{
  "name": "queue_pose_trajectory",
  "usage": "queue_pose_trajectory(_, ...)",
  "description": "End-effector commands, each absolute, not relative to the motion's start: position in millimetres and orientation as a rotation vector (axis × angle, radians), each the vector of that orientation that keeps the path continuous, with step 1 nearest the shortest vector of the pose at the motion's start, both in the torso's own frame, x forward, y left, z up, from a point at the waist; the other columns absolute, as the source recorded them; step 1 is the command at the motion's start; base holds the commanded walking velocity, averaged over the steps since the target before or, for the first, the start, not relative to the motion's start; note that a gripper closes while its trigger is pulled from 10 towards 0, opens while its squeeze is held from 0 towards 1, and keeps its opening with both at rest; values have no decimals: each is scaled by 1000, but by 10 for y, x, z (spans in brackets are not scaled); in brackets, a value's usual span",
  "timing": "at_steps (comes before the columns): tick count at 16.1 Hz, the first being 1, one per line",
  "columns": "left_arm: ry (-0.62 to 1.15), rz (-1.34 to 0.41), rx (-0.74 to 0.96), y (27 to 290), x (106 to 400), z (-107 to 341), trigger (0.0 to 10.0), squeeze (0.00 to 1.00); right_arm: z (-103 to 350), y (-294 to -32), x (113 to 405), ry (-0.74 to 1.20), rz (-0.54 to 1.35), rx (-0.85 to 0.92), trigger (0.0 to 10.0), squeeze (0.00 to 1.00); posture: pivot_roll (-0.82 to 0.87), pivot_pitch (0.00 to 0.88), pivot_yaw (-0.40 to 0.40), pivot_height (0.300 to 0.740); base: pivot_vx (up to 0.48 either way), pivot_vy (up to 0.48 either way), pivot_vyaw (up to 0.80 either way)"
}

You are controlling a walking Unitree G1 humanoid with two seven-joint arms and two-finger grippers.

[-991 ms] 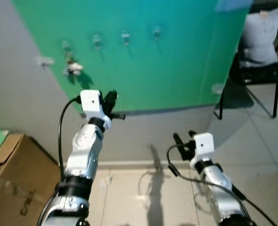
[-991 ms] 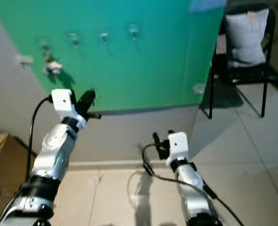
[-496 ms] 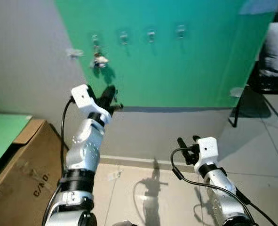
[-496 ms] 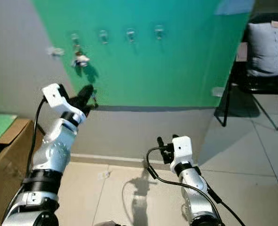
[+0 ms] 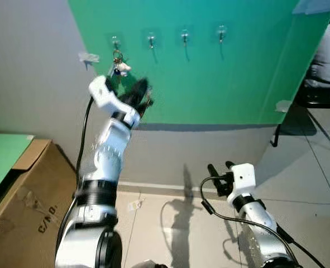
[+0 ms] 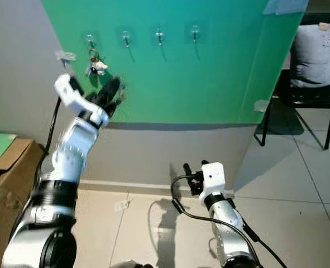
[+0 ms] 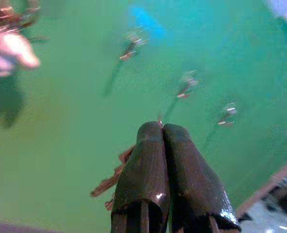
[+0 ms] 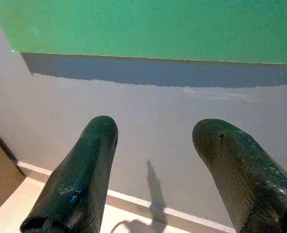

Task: Hang keys on a hook

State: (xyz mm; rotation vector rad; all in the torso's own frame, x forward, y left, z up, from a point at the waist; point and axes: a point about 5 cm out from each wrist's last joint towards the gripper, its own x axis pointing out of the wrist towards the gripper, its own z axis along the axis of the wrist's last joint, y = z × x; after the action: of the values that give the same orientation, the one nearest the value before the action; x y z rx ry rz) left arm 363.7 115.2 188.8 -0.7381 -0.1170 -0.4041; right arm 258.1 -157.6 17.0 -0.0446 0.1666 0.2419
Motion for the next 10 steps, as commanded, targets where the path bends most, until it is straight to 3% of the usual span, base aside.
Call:
queue_pose_trajectory(1, -129, -448, -755, 1131, 3681, 1986, 0, 1000, 187, -1528, 2584, 152, 256, -47, 10000, 0, -190, 0, 147, 740, 0, 0, 0)
queue_pose_trajectory(9, -120, -485, -755, 1142, 3872, 2134, 0, 1000, 193, -1483, 2556, 143, 254, -39, 10000, 0, -198, 0, 160, 740, 0, 0, 0)
queue_pose_trajectory(10, -130, -477, -686, 1172, 3886, 2145, 0, 1000, 202, -1471, 2556, 140, 252, -37, 10000, 0, -200, 0, 163, 740, 0, 0, 0)
